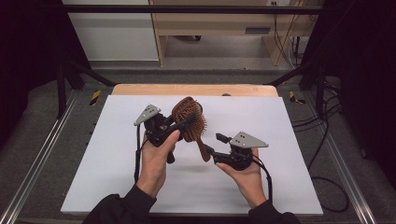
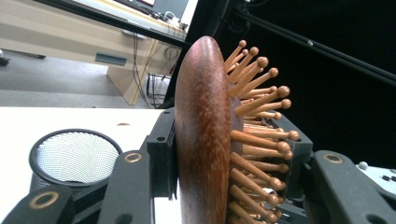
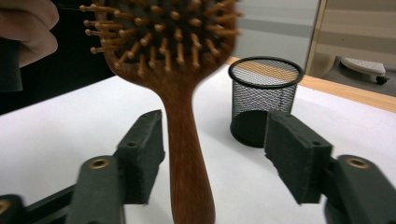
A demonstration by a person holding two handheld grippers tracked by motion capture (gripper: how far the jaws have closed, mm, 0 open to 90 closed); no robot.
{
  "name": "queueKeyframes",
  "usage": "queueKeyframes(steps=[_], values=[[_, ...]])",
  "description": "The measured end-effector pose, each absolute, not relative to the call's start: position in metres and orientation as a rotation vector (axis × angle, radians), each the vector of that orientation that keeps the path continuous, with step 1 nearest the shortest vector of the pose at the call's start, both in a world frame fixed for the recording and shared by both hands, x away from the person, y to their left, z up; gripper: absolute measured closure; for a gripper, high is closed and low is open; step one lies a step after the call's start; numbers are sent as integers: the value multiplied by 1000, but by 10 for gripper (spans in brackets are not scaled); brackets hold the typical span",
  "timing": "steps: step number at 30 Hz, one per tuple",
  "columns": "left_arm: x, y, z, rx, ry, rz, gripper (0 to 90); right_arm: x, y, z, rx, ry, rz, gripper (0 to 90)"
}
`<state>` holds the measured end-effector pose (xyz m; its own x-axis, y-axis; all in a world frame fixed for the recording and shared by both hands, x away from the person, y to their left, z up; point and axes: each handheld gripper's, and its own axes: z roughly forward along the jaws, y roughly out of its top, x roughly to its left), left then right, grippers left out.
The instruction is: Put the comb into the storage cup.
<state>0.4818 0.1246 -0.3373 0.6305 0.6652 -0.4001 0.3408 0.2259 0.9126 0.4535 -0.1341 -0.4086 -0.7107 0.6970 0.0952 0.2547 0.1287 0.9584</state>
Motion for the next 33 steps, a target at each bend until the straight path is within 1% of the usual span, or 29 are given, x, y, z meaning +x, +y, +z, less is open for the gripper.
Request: queueKeyframes(steps=[3, 5, 7, 18, 25, 33], values=[[485, 132, -329, 1356, 936, 302, 517, 454, -144, -409, 926, 2079, 1631, 252], [487, 136, -324, 1347, 938, 316, 516, 454, -151, -411, 934, 2080, 1600, 237], [490, 140, -318, 1338, 937, 334, 516, 455, -160, -413, 947, 2081, 1630, 188], [516, 156, -281, 1301, 930, 435, 516, 446, -207, -417, 1030, 2042, 1652, 152], [538, 156, -273, 1287, 939, 479, 515, 431, -227, -423, 1059, 1965, 1604, 171], [556, 156, -271, 1252, 965, 513, 514, 419, -240, -435, 996, 1886, 1485, 94]])
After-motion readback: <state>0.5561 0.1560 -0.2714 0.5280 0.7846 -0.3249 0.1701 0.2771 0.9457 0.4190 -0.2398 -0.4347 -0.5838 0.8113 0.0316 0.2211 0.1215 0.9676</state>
